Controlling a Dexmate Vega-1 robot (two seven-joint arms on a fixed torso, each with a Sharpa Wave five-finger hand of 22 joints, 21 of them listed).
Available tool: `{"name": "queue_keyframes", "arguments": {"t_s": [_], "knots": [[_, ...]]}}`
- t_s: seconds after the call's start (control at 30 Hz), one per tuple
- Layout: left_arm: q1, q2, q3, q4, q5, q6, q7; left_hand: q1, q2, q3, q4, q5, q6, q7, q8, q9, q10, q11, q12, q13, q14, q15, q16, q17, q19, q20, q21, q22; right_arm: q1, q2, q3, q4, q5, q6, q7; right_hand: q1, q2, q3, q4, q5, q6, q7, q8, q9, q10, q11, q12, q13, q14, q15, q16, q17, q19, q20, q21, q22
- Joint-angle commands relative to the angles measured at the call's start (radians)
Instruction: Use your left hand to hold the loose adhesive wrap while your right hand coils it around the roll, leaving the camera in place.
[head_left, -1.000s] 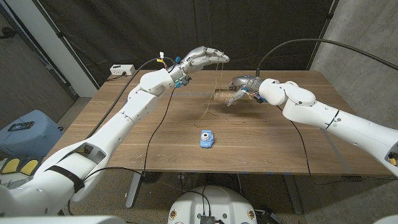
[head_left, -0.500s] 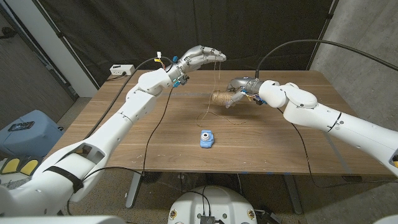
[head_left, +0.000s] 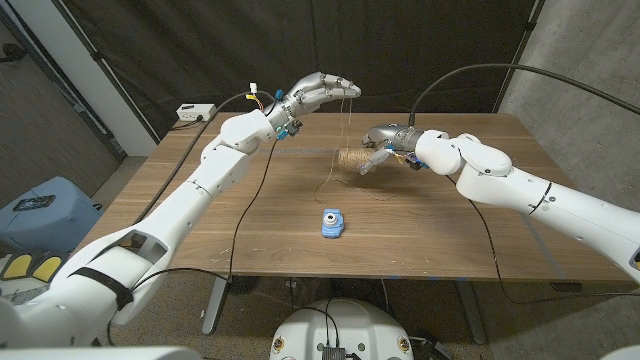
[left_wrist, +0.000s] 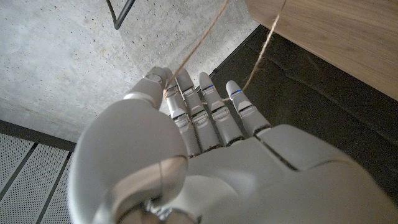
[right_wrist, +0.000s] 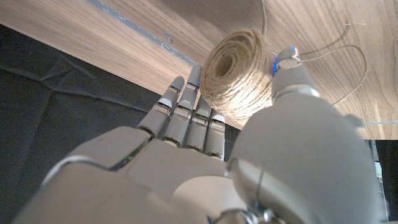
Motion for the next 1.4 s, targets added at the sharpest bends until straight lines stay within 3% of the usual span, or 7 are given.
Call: {"name": "queue_keyframes", "arguments": {"t_s": [0.03,0.67,1.4], "knots": [[-0.016,-0.005,0.001,0.024,0.004,-0.005,-0.001,-0.001,0.007,0.000,-0.001,0.009,-0.001,-0.001,-0.004,0.003,-0.002,-0.005,0.000,0.004,-0.005,-0.001,-0.001,0.002,0.008,0.004,0.006,0.005,-0.003,0.000,0.003,-0.008,0.001,0.016,-0.002,0.068,0.115,0.006,0.002,0.006,0.149,-0.138,0.006,0.003,0.140,-0.131,0.004,0.004,0.007,-0.151,-0.005,0.002,0.010,0.000,0.002,0.003],[-0.053,-0.027,0.009,0.101,0.009,-0.027,-0.018,-0.001,0.008,-0.001,0.000,0.010,-0.002,-0.001,-0.006,0.003,-0.004,-0.008,-0.005,0.009,-0.008,-0.001,-0.002,0.004,0.006,0.003,0.005,0.005,0.001,0.000,0.011,-0.005,0.008,0.044,-0.007,0.067,0.115,0.006,0.003,0.007,0.149,-0.138,0.005,0.003,0.141,-0.132,0.002,0.005,0.009,-0.151,-0.008,0.003,0.009,0.000,0.002,0.003],[-0.081,-0.041,0.018,0.159,0.022,-0.045,-0.019,-0.001,0.008,-0.002,0.000,0.010,-0.005,-0.003,-0.008,0.004,-0.006,-0.004,-0.009,0.013,-0.009,0.000,-0.004,0.005,0.005,0.003,0.004,0.005,-0.036,-0.050,0.059,-0.066,0.055,0.098,-0.032,0.069,0.115,0.005,0.001,0.007,0.151,-0.138,0.005,0.003,0.143,-0.131,0.001,0.006,0.007,-0.151,-0.011,0.006,0.009,0.000,0.001,0.003]]}}
